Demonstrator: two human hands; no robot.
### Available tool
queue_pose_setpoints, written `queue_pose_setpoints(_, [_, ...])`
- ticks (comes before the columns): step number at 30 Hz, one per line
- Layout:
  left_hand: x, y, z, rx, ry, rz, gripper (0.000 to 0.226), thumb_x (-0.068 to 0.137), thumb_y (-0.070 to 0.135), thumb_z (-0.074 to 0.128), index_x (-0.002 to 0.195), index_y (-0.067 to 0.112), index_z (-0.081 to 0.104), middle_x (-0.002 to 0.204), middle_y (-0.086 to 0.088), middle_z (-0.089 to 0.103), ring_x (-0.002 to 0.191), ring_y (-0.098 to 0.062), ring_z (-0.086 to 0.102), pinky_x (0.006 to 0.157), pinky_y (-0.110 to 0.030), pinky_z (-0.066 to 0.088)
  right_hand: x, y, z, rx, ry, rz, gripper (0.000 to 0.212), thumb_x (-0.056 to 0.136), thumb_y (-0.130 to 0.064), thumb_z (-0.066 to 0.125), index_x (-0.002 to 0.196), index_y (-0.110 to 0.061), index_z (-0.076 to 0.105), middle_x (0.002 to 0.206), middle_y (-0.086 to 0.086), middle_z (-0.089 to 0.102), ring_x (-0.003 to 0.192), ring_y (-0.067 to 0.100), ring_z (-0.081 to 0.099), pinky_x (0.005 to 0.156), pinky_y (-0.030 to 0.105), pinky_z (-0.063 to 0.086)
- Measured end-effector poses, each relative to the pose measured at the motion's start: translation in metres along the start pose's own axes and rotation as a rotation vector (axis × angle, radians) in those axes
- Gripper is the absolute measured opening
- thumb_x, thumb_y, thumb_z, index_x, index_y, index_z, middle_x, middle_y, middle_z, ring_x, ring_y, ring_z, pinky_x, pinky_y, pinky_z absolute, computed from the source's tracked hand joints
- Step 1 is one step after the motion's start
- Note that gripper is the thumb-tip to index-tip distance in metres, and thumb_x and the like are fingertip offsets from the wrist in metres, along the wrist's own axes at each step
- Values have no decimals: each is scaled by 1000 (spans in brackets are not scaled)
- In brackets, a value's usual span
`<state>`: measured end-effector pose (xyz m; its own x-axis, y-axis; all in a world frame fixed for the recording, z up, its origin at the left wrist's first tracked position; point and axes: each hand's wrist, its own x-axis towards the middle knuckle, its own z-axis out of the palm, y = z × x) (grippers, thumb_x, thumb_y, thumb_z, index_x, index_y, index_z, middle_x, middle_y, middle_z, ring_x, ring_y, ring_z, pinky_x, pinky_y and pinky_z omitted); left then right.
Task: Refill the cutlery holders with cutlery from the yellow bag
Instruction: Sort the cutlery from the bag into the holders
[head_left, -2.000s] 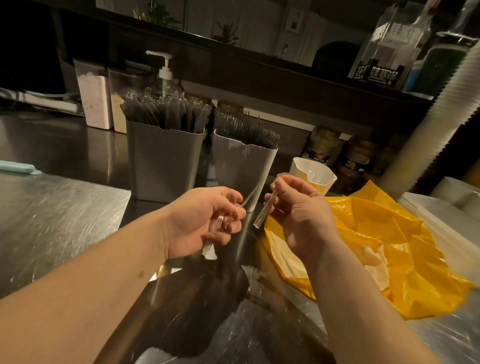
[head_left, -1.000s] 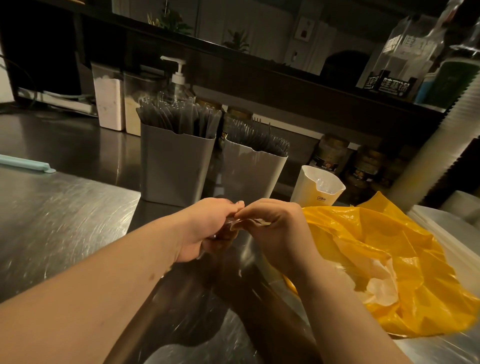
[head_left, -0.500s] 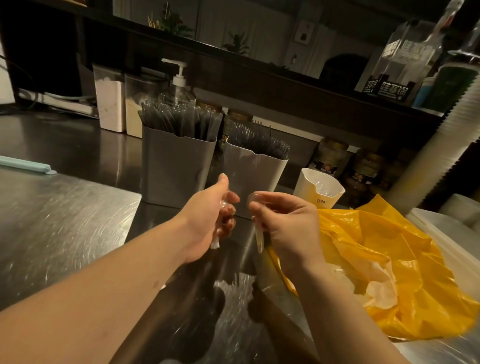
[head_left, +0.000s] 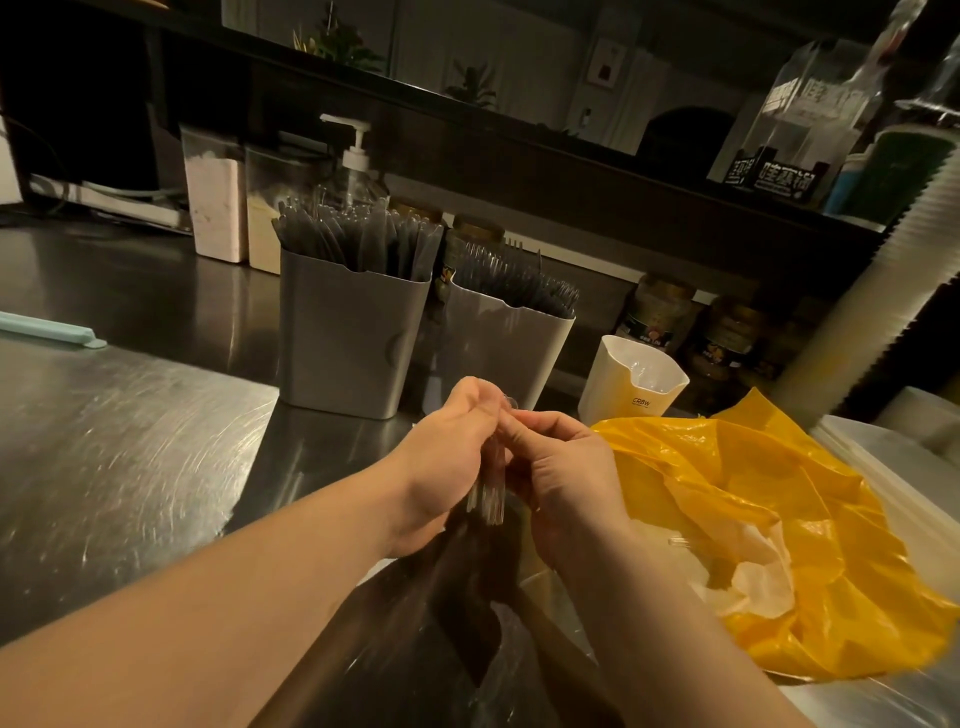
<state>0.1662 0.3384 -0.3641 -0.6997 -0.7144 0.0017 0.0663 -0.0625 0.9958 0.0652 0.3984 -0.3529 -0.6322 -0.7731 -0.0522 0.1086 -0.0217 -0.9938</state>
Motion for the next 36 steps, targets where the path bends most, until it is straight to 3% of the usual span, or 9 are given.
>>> queue_pose_setpoints(3, [-1,1,2,9,-3,4,31,107,49,26,126,36,46,125,-2,61,117,-20,59,98,-35,51,-3,0,2,-2,-3,1,10,81,-18,78,87,-11,75,82,4,76,81,23,74,66,31,59])
queue_pose_setpoints(9, [-1,4,0,56,-41,-47,39,105,53,25,140,43,40,138,7,52,129,-19,49,105,-36,41,-2,0,5,-77,-17,28,10,87,-17,76,88,-10,68,87,7,73,83,22,70,63,32,53])
queue_pose_setpoints(14, [0,6,0,81,-57,-121,59,98,62,27,152,40,27,150,4,42,142,-25,38,118,-48,33,-3,-2,6,-33,-19,36,14,88,-17,75,97,-12,66,90,7,71,79,19,68,62,32,55])
queue_pose_setpoints(17, [0,7,1,41,-76,-167,44,99,65,28,133,41,43,127,8,56,116,-14,55,88,-30,54,-1,-7,4,105,3,56,16,86,-16,75,102,-16,71,96,5,76,85,21,73,69,36,62])
queue_pose_setpoints(19, [-1,8,3,64,-75,-194,33,101,62,27,122,41,41,113,14,55,99,-6,54,72,-20,48,2,-8,0,178,20,66,11,88,-14,73,98,-17,76,96,6,77,90,25,74,63,33,60])
queue_pose_setpoints(22, [1,5,3,120,-68,-231,53,103,58,31,147,30,38,118,7,61,108,-12,57,99,-31,46,5,-11,-7,213,49,60,8,89,-13,72,91,-17,78,96,4,77,95,26,71,70,38,61])
queue_pose_setpoints(25, [-1,4,3,143,-71,-280,43,106,51,33,135,28,55,120,-1,68,118,-21,60,113,-44,41,8,-11,-11,189,31,42,9,88,-12,73,95,-15,77,96,5,77,95,25,71,75,39,62])
queue_pose_setpoints(29, [-5,10,2,139,-12,-283,38,107,48,36,114,25,66,107,-8,69,109,-27,62,113,-47,41,9,-14,-15,145,-42,27,11,88,-10,71,99,-8,74,103,15,74,63,15,64,51,27,52])
queue_pose_setpoints(36, [-11,17,-4,84,-3,-313,44,106,51,39,103,21,70,90,-1,73,92,-19,65,80,-32,52,12,-18,-24,-191,-156,-280,30,90,-4,69,109,-27,71,105,-3,74,99,18,70,70,24,58])
